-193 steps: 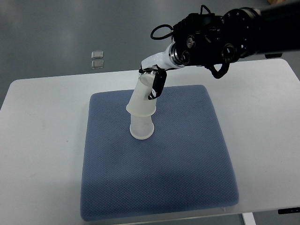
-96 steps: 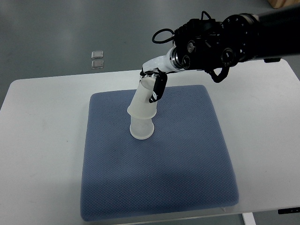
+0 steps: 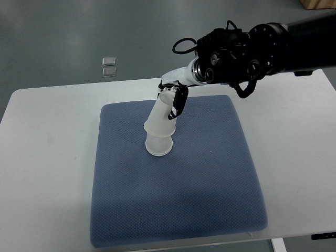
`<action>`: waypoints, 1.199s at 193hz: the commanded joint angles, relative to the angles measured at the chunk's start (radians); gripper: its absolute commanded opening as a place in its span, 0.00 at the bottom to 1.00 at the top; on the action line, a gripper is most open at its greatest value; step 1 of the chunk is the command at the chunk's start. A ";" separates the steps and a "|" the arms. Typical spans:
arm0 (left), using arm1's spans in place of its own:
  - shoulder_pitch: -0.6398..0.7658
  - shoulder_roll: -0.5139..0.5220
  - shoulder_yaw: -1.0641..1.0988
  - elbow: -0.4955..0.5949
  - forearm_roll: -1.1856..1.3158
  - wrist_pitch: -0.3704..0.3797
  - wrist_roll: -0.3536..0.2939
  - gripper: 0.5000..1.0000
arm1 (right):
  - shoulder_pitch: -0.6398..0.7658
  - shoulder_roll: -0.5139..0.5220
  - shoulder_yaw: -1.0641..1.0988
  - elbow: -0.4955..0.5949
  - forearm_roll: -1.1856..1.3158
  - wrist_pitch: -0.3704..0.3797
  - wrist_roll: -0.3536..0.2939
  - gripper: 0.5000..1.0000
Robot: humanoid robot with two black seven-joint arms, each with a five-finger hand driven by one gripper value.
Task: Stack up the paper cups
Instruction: 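Lower the held cup down over the upside-down cup on the pad, then open the right hand fingers and release the stacked cup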
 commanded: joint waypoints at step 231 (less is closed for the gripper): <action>0.000 0.000 0.000 0.000 0.002 0.000 0.000 1.00 | -0.005 0.000 0.054 0.000 0.005 -0.006 0.011 0.65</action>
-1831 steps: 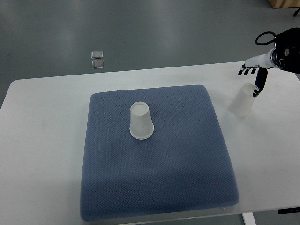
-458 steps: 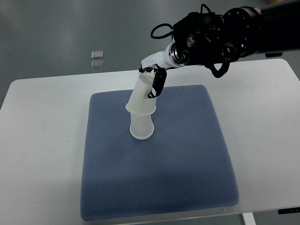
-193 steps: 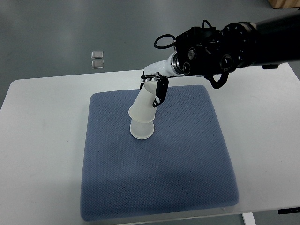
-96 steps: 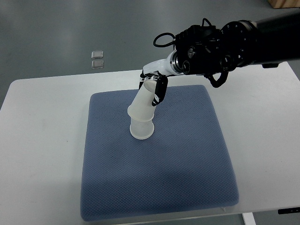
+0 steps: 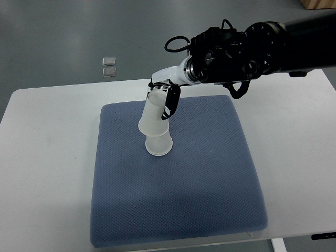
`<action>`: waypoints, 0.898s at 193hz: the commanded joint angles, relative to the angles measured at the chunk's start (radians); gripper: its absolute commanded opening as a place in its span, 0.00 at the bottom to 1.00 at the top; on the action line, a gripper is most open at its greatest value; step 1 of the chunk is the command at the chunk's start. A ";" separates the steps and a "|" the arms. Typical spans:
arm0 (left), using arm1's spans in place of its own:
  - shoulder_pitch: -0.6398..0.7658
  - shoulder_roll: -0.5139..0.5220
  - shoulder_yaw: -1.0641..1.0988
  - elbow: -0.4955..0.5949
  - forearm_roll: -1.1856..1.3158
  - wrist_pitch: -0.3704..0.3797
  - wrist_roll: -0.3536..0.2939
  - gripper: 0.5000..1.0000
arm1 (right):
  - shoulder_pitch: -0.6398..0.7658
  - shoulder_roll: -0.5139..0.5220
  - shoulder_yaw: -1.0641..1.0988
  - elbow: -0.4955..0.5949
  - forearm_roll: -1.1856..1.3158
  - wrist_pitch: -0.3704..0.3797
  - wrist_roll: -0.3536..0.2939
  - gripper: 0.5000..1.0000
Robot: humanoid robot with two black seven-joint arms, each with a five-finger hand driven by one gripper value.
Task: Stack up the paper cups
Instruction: 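Open the right hand fingers and release the stacked cup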
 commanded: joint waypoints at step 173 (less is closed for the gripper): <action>0.000 0.000 0.000 0.002 -0.002 0.000 0.000 1.00 | -0.053 0.000 0.014 -0.051 0.003 -0.008 0.004 0.79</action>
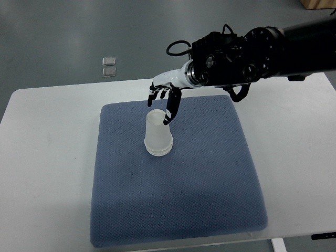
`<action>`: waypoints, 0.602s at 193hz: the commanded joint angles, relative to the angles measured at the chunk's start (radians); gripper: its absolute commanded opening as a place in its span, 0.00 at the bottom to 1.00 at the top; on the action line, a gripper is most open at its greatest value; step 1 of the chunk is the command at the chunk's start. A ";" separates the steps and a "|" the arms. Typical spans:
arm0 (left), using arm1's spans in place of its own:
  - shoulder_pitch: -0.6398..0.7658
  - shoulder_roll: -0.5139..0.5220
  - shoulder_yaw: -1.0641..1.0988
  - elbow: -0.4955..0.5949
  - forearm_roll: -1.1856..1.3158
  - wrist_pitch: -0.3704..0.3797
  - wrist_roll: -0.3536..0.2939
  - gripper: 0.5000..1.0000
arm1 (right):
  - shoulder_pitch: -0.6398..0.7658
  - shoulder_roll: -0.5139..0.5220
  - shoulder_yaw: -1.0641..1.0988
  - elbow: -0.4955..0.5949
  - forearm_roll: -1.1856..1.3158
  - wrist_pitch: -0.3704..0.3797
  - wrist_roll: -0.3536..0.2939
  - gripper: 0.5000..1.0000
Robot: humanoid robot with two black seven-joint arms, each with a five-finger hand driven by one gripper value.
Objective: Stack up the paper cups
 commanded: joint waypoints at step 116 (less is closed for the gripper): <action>0.000 0.000 -0.002 -0.001 0.001 0.000 0.000 1.00 | -0.253 -0.138 0.327 -0.222 0.079 -0.053 0.016 0.79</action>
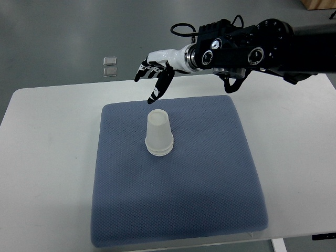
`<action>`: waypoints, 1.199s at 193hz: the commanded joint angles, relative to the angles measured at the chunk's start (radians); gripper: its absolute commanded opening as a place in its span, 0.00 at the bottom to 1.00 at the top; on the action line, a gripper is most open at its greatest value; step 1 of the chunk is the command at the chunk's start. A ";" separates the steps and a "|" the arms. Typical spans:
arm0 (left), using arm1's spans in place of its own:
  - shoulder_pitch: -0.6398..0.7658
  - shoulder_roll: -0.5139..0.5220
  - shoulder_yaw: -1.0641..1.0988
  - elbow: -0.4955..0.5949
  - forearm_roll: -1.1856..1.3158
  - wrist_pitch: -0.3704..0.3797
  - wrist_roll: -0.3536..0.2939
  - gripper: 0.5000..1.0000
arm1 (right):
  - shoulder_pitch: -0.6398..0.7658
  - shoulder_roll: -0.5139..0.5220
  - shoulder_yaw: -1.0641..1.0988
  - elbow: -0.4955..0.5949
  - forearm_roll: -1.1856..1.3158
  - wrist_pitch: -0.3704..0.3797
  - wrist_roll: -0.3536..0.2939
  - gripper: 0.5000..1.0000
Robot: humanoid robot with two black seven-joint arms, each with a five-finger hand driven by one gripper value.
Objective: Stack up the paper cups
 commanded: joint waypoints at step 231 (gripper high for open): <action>0.000 0.000 -0.002 -0.001 0.000 0.000 0.000 1.00 | -0.875 -0.017 1.438 -0.545 0.122 0.132 0.234 0.84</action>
